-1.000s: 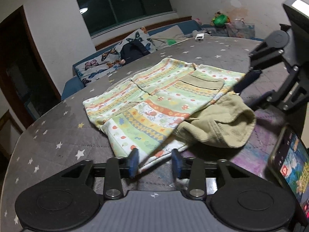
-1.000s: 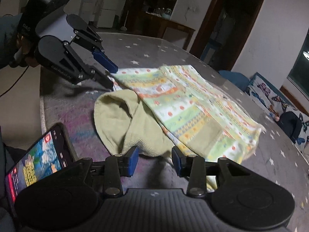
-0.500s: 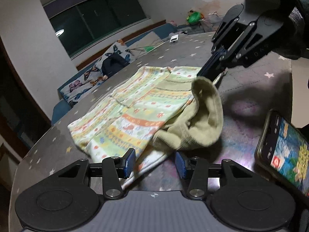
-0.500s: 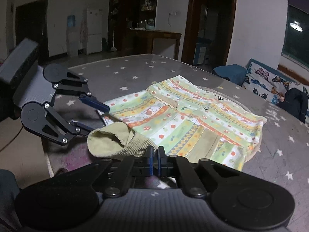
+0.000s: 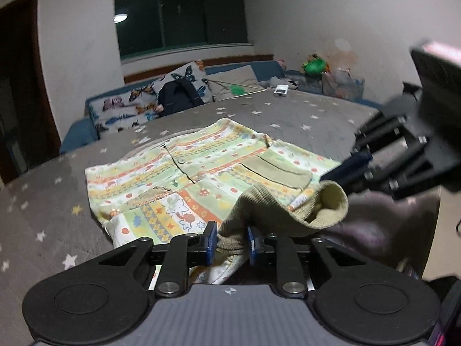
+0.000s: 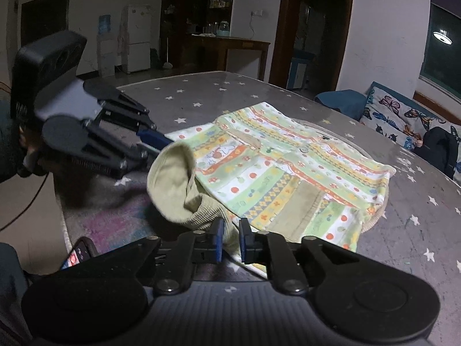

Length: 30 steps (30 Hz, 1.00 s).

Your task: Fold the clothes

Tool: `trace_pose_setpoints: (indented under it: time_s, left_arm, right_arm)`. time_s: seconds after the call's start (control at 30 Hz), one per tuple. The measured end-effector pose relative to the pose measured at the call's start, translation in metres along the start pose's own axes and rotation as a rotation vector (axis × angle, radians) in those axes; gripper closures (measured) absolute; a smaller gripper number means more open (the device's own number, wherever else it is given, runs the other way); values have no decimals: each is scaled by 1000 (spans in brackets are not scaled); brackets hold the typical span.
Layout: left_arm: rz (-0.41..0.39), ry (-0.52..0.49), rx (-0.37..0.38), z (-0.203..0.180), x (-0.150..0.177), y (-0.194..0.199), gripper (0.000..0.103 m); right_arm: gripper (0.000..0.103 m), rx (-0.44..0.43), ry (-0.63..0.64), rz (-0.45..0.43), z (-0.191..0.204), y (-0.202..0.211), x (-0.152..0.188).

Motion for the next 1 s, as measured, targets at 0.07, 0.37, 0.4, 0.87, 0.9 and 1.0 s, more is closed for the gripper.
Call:
trace_pose_setpoints:
  time_s: [0.07, 0.37, 0.4, 0.87, 0.9, 1.0]
  left_arm:
    - [5, 25, 5, 3, -3, 0, 79]
    - [25, 53, 3, 6, -7, -4, 79]
    - [27, 57, 4, 6, -7, -4, 79]
    - [42, 69, 5, 7, -9, -5, 79]
    - [43, 68, 5, 7, -10, -5, 79]
    - [42, 70, 6, 7, -10, -5, 79]
  right_arm:
    - [78, 5, -4, 5, -2, 1, 3]
    - [67, 21, 24, 51, -1, 1, 21]
    - [67, 22, 28, 55, 0, 0, 22]
    - [61, 4, 69, 32, 15, -10, 16]
    - [61, 4, 69, 28, 16, -11, 15]
    - [61, 7, 67, 20, 16, -12, 12]
Point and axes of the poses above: each gripper's, at about its wrist camera, not at the fingertips, and y roughly against the way its jaws point, z to its left, x to its underside, the point moved 4 cm from there along -y, roughly the way its jaws point, and after that the axes turned 1 degree about -y, right-handed, at the moved point
